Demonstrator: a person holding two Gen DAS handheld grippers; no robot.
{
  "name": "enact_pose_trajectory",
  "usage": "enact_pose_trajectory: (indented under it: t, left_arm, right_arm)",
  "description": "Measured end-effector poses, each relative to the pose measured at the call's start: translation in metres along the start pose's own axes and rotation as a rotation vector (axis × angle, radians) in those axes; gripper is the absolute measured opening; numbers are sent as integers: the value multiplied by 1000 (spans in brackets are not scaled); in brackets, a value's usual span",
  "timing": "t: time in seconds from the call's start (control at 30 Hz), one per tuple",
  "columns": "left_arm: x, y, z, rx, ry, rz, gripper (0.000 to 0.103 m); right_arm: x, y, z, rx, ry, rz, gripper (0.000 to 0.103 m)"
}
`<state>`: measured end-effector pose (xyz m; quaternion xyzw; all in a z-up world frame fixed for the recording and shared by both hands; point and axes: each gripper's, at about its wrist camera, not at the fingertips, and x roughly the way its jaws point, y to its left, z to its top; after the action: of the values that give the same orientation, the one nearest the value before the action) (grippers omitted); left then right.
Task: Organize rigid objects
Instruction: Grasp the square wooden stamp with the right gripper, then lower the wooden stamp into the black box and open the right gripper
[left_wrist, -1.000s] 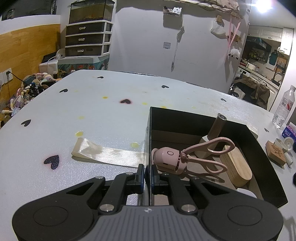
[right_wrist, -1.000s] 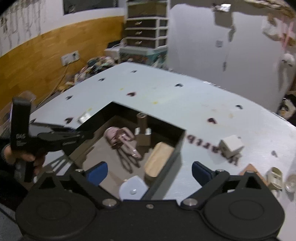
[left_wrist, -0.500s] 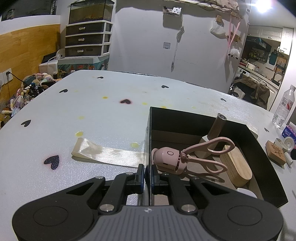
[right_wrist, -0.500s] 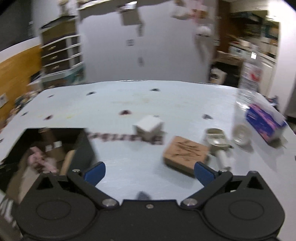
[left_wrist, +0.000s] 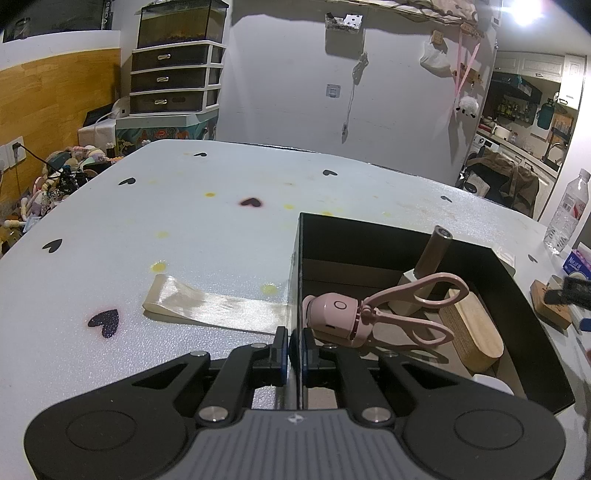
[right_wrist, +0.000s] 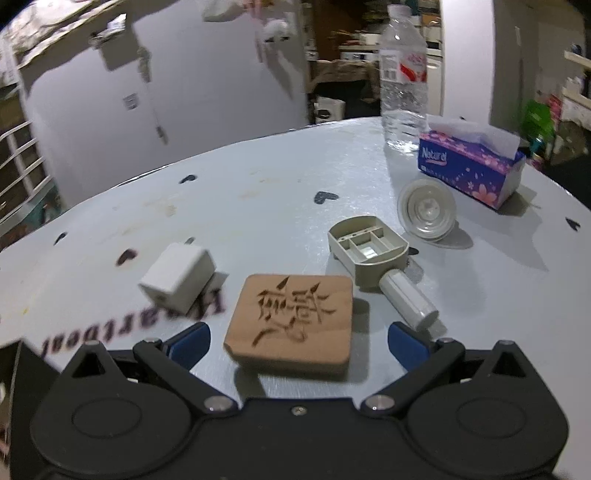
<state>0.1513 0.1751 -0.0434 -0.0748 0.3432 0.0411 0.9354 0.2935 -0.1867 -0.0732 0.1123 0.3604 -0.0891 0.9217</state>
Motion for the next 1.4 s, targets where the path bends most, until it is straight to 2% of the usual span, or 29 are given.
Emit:
enact_pose_trajectory:
  t: [0.17,0.33,0.53,0.67,0.83,0.97,1.1,1.23,1.4]
  left_arm:
    - [0,0,0,-1,0,0,7]
    - [0,0,0,-1,0,0,7]
    - [0,0,0,0,0,0,7]
    - [0,0,0,0,0,0,7]
    - [0,0,0,-1,0,-1,7]
    - [0,0,0,0,0,-1,7]
    - [-1,0,0,0,-1,-2,7]
    - [0,0,0,0,0,-2,7]
    - [-3,0,1,-4,0,-10,7]
  right_arm:
    - [16,5,5,32,16,-20,99]
    - [17,7,7,9,-2,-24,79]
    - [8,1,6,-32,30,36,78]
    - [-18,1,5,-55,22,126,78]
    - [-67,17,5,-103,12,306,78]
    - [-98,39,3,-157,59,472,78]
    - [-114,74,-6,-255,120,587,78]
    - [-116,110,-22,-392,188,653,78]
    - [-104,142,-43,-441,309,683,78]
